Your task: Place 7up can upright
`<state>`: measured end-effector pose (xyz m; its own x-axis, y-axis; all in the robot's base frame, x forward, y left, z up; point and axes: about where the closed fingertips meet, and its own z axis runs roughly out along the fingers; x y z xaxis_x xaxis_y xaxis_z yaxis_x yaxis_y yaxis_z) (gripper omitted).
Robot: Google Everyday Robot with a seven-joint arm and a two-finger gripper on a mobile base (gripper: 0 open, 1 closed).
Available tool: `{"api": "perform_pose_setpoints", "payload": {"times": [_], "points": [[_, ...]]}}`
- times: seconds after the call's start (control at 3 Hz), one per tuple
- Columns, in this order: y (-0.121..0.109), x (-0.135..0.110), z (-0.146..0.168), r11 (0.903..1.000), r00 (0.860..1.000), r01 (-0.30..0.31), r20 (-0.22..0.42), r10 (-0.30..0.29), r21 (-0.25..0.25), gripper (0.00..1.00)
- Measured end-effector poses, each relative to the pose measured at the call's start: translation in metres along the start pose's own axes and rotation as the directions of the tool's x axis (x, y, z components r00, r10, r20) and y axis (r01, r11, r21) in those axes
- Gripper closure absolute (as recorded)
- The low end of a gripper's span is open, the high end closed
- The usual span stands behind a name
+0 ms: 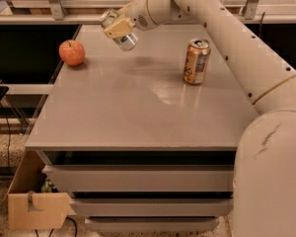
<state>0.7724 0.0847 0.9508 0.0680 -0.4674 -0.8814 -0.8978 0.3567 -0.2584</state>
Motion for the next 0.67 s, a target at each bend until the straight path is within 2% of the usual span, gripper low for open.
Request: {"api": "perform_pose_setpoints", "payload": {"times": [0.67], "points": [[-0.0084,0.0137,-0.0018,0.992,0.994,-0.103,0.042,0.1,0.073,1.0]]}}
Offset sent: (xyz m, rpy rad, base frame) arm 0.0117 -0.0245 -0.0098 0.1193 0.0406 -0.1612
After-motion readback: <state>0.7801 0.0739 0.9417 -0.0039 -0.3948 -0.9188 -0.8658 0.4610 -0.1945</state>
